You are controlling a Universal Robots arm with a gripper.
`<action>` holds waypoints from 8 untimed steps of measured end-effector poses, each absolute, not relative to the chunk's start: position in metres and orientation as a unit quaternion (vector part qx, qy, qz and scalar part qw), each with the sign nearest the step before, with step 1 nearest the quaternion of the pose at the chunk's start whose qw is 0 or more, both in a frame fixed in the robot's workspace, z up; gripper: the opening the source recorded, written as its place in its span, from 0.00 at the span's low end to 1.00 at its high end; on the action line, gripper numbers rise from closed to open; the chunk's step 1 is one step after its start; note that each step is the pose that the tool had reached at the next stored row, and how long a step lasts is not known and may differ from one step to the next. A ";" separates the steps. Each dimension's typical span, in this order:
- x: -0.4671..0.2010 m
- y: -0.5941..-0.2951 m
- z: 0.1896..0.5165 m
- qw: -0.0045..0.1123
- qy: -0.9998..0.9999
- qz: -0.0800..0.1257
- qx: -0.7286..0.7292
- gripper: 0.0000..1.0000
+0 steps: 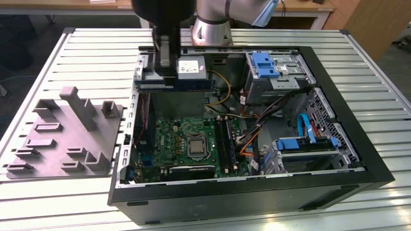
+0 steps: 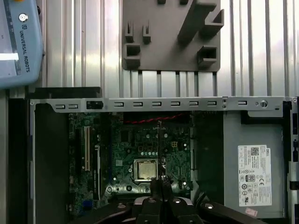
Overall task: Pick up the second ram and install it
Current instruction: 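Pick up the second ram and move it above second insertion slot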
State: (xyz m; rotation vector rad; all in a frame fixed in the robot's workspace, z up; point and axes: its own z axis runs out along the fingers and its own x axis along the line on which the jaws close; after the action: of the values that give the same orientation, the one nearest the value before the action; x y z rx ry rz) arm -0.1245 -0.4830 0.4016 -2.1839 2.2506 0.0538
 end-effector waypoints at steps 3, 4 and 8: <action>-0.111 -0.483 0.400 0.002 0.718 0.017 -0.696 0.12; -0.107 -0.483 0.400 0.002 0.717 0.018 -0.696 0.12; -0.094 -0.483 0.397 0.002 0.717 0.018 -0.696 0.12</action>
State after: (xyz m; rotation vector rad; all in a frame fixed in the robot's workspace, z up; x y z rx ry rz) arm -0.0937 -0.4830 0.3971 -2.1853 2.2513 0.0562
